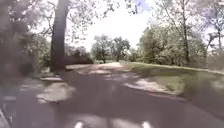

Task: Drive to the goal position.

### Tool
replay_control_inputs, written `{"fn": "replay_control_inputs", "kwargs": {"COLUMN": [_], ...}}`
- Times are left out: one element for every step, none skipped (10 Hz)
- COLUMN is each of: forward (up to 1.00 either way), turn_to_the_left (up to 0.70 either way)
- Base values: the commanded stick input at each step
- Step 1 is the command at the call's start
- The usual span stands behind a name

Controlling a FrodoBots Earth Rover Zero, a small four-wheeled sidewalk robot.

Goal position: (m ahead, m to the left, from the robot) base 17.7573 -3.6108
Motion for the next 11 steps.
{"fn": "replay_control_inputs", "kwargs": {"forward": [1.0, 1.0, 1.0, 1.0, 1.0, 1.0, 1.0, 1.0, 1.0, 1.0, 1.0], "turn_to_the_left": [0.0, 0.0, 0.0, 0.0, 0.0, 0.0, 0.0, 0.0, 0.0, 0.0, 0.0]}}
